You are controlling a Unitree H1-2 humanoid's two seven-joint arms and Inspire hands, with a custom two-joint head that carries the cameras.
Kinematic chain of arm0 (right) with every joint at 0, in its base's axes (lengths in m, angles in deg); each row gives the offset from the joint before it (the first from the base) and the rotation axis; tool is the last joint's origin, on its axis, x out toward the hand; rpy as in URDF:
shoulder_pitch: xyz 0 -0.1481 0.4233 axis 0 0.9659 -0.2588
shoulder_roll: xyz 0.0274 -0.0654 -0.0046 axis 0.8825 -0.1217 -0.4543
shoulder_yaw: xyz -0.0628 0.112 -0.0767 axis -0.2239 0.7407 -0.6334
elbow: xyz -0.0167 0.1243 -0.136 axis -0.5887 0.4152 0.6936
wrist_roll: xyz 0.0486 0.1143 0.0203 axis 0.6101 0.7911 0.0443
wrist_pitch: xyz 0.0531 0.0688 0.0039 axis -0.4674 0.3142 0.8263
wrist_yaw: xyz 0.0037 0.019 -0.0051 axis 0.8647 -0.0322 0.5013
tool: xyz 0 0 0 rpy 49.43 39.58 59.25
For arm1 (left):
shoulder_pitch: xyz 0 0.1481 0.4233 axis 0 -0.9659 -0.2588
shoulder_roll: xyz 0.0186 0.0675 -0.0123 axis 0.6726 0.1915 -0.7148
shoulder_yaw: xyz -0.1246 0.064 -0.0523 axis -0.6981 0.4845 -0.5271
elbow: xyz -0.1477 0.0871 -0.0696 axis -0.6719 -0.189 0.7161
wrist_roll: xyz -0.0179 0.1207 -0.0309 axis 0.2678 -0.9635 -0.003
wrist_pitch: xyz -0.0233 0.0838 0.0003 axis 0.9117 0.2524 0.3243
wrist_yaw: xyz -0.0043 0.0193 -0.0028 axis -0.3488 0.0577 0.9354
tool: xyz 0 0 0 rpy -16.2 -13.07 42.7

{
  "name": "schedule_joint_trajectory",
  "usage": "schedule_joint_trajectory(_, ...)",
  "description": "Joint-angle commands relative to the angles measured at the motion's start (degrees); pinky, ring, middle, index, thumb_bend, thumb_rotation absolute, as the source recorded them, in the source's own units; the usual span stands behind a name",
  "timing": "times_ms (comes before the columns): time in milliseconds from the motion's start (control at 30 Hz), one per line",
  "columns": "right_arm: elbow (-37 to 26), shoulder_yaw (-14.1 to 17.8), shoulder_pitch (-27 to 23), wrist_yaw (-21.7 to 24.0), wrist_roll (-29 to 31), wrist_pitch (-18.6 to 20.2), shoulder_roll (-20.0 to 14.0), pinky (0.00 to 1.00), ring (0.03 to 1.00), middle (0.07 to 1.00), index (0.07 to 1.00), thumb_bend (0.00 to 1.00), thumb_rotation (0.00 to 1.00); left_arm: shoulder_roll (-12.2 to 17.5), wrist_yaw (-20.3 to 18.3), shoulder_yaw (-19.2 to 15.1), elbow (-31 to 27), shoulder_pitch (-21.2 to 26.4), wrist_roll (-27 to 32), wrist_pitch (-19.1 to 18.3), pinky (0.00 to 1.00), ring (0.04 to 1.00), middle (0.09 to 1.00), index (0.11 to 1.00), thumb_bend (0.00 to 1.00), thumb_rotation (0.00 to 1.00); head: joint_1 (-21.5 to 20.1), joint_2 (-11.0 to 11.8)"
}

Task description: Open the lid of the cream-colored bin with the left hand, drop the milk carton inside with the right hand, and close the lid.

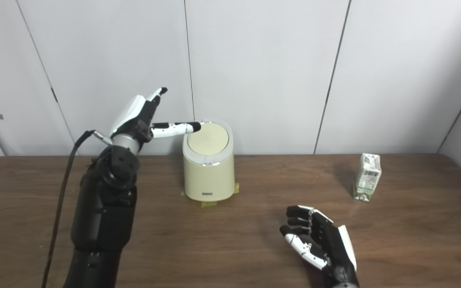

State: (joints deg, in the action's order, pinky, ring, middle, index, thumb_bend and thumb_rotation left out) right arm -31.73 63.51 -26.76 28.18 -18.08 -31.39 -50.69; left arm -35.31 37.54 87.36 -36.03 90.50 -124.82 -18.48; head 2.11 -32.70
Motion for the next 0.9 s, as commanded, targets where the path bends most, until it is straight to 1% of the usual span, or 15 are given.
schedule_joint_trajectory(0, -1.3, 0.0, -1.4, 0.2, -0.1, -1.4, -0.4, 0.58, 0.665, 0.685, 0.652, 0.29, 0.3, 0.4, 3.2, 1.2, 0.4, 4.2, -1.1, 0.3, 1.0, 1.0, 1.0, 1.0, 0.96, 0.54, -0.1, 0.0)
schedule_joint_trajectory(167, -1.3, -0.1, -1.3, 0.1, -0.2, -1.5, -0.6, 0.58, 0.665, 0.686, 0.652, 0.29, 0.31, 0.5, 7.1, 2.7, 4.9, 5.1, -0.8, 0.3, 1.0, 1.0, 1.0, 1.0, 0.96, 0.51, 0.0, -0.1)
schedule_joint_trajectory(233, -1.3, -0.1, -1.2, 0.1, -0.2, -1.7, -0.7, 0.58, 0.663, 0.685, 0.652, 0.29, 0.3, 0.6, 8.2, 3.3, 6.7, 5.4, -1.0, 0.3, 1.0, 1.0, 1.0, 1.0, 0.96, 0.51, 0.0, -0.1)
schedule_joint_trajectory(300, -1.3, -0.3, -1.2, 0.1, -0.5, -1.8, -0.7, 0.58, 0.661, 0.684, 0.651, 0.3, 0.31, 0.9, 9.0, 4.1, 8.1, 5.5, -0.8, 0.3, 1.0, 1.0, 1.0, 1.0, 0.95, 0.51, 0.1, -0.1)
schedule_joint_trajectory(400, -1.6, -0.5, -1.1, 0.2, -0.8, -1.5, -0.8, 0.57, 0.656, 0.682, 0.649, 0.29, 0.32, 1.4, 10.2, 6.0, 9.6, 4.9, -0.8, 0.3, 1.0, 1.0, 1.0, 1.0, 0.94, 0.52, 0.0, -0.1)
schedule_joint_trajectory(500, -1.7, -0.7, -1.0, 0.2, -1.2, -1.5, -0.8, 0.57, 0.656, 0.683, 0.651, 0.29, 0.32, 1.2, 10.5, 7.0, 10.1, 4.0, -0.9, 0.3, 1.0, 1.0, 1.0, 1.0, 0.95, 0.54, -0.2, 0.0)
schedule_joint_trajectory(567, -1.9, -0.9, -0.9, 0.2, -1.4, -1.6, -0.8, 0.58, 0.66, 0.686, 0.657, 0.28, 0.31, 1.0, 11.0, 7.4, 10.3, 3.3, -0.9, 0.3, 1.0, 1.0, 1.0, 1.0, 0.95, 0.53, -0.3, 0.0)
schedule_joint_trajectory(633, -2.0, -1.1, -0.7, 0.4, -1.5, -1.5, -1.0, 0.58, 0.656, 0.684, 0.656, 0.27, 0.31, 1.0, 12.3, 7.8, 10.6, 2.8, -0.3, 0.3, 1.0, 1.0, 1.0, 1.0, 0.97, 0.51, -0.3, -0.1)
schedule_joint_trajectory(667, -2.2, -1.1, -0.6, 0.5, -1.4, -1.3, -1.0, 0.58, 0.66, 0.687, 0.657, 0.28, 0.32, 1.1, 12.7, 8.1, 10.8, 2.6, -0.2, 0.3, 1.0, 1.0, 1.0, 1.0, 0.97, 0.5, -0.4, -0.1)
schedule_joint_trajectory(733, -2.4, -1.2, -0.5, 0.6, -1.4, -1.0, -1.0, 0.58, 0.661, 0.689, 0.658, 0.28, 0.32, 1.2, 13.0, 8.5, 11.1, 2.5, -0.1, 0.3, 1.0, 1.0, 1.0, 1.0, 0.98, 0.52, -0.5, -0.2)
schedule_joint_trajectory(800, -2.3, -1.2, -0.5, 0.6, -1.2, -1.6, -0.9, 0.57, 0.653, 0.682, 0.65, 0.29, 0.3, 1.3, 13.2, 8.8, 11.7, 2.5, -0.1, 0.3, 1.0, 1.0, 1.0, 1.0, 0.99, 0.55, -0.6, -0.2)
schedule_joint_trajectory(867, -2.1, -1.4, -0.5, 0.5, -1.5, -2.2, -1.0, 0.56, 0.647, 0.677, 0.646, 0.29, 0.31, 1.1, 13.2, 8.8, 12.1, 2.6, -0.2, 0.3, 1.0, 1.0, 1.0, 1.0, 0.99, 0.58, -0.7, -0.2)
